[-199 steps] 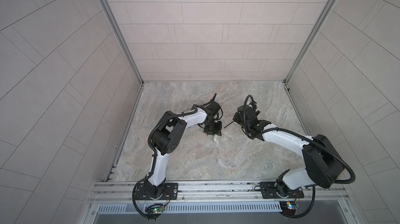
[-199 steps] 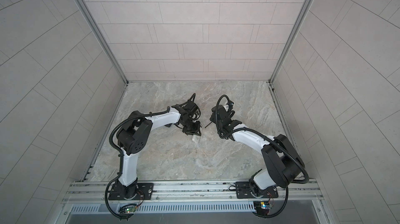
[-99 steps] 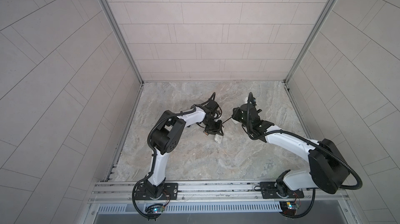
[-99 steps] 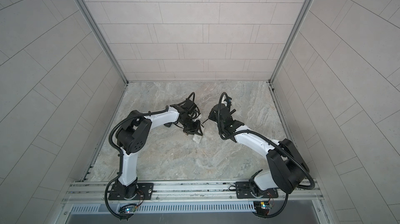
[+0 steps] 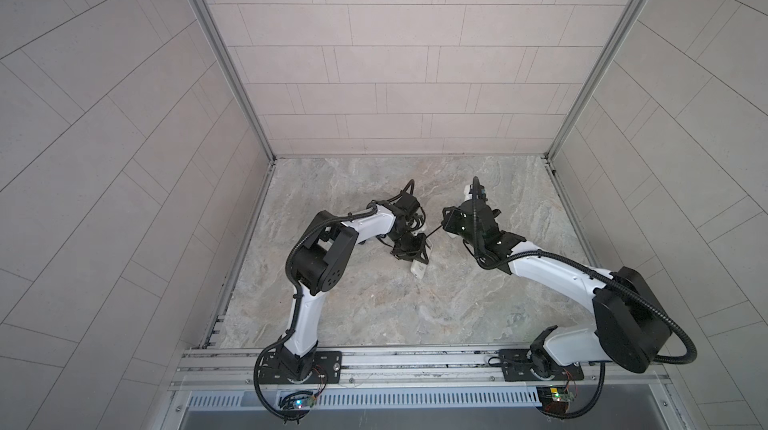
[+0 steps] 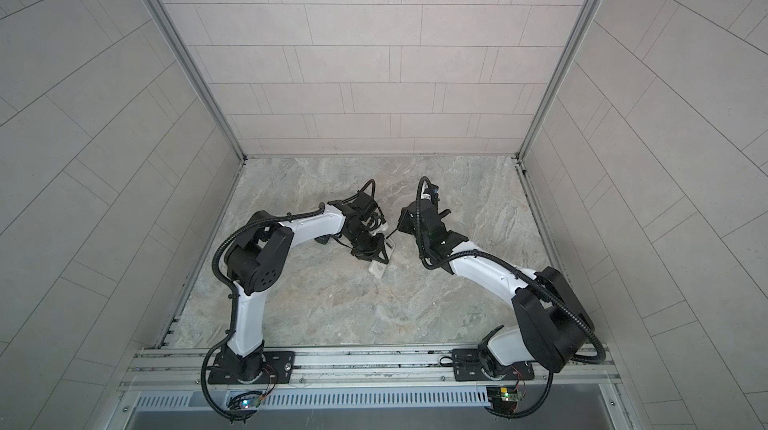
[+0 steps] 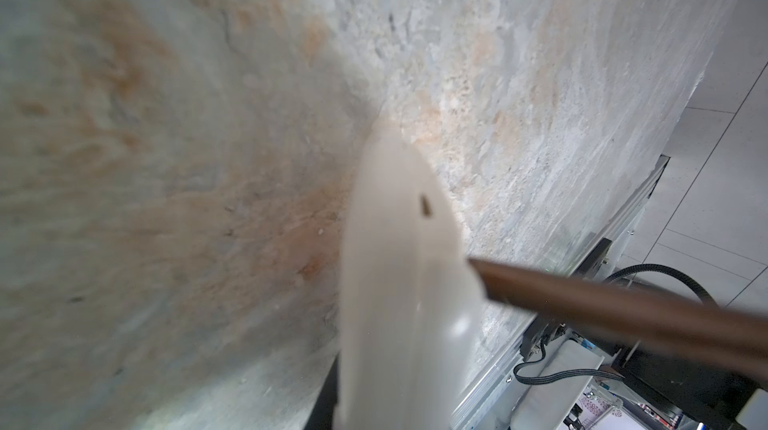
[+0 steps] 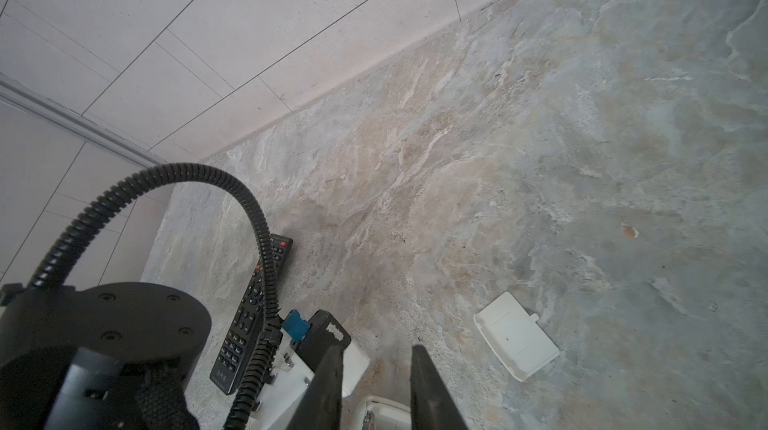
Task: Unload the batteries from the remote control
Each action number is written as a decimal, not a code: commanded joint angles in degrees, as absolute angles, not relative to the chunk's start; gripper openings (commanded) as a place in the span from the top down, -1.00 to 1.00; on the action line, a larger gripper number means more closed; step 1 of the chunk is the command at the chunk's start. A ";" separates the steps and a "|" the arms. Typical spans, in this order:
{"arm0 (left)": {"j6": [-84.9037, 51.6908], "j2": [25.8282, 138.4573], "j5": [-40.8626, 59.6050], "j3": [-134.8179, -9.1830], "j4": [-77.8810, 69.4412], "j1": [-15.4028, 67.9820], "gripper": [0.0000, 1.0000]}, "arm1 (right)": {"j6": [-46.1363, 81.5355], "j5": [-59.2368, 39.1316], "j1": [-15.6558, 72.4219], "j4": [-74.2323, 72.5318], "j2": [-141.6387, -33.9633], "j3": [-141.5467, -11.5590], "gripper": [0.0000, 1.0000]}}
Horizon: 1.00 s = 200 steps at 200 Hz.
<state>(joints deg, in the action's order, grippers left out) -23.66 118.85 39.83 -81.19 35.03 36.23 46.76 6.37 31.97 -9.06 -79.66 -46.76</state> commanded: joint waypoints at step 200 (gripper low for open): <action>-20.85 122.17 42.02 -85.22 40.00 35.87 0.78 | 37.24 2.54 33.90 -14.54 -80.05 -44.52 1.00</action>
<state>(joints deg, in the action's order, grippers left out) -22.17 121.32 40.69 -83.99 37.98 35.42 39.83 1.63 32.36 -13.13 -79.29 -43.75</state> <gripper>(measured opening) 0.191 0.278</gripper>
